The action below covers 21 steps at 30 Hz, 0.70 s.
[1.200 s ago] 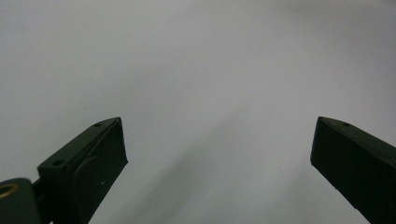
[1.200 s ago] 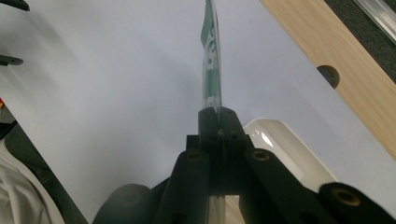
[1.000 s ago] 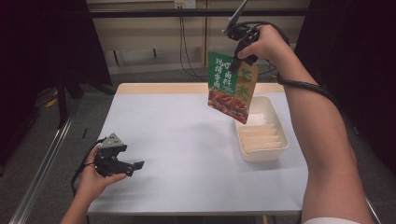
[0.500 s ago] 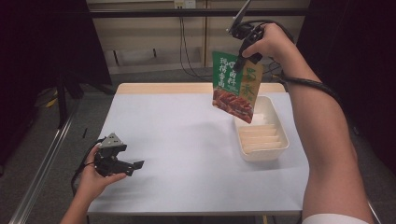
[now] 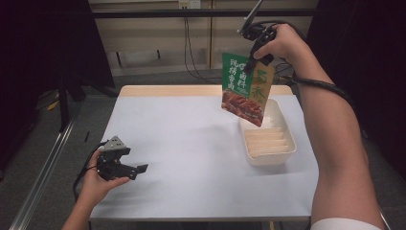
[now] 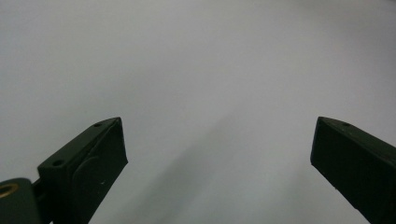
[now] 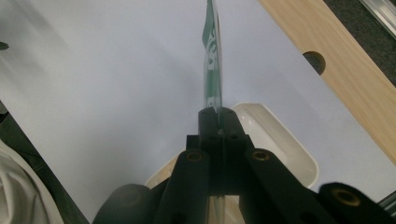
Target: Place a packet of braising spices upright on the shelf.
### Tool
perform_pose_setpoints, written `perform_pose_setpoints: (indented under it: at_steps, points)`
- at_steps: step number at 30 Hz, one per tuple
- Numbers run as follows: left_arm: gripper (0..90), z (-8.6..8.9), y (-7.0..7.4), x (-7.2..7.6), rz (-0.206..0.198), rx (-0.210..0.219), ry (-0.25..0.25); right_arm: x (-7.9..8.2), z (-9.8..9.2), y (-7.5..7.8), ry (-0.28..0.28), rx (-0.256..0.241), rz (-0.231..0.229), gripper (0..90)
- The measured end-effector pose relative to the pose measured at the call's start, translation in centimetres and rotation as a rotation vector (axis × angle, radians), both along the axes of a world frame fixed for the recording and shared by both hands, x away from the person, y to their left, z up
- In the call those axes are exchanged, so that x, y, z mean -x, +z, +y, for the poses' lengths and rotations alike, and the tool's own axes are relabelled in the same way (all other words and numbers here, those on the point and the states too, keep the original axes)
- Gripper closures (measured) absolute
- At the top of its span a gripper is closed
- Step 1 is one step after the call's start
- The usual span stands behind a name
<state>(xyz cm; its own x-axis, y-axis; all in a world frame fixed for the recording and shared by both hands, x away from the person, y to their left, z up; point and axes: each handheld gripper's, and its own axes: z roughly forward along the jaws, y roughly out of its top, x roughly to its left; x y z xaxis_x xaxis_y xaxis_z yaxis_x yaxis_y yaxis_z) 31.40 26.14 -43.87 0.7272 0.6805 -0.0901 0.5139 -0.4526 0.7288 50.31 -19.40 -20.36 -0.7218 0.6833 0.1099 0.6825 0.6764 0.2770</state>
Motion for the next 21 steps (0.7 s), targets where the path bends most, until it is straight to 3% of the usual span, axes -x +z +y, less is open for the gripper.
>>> perform_pose_setpoints:
  at_steps: [21]
  points:
    - [3.3,-0.2,-0.1,0.0,0.001,0.005,0.011,0.1,-2.1,0.1,-0.028,0.023,-0.012,90.0]
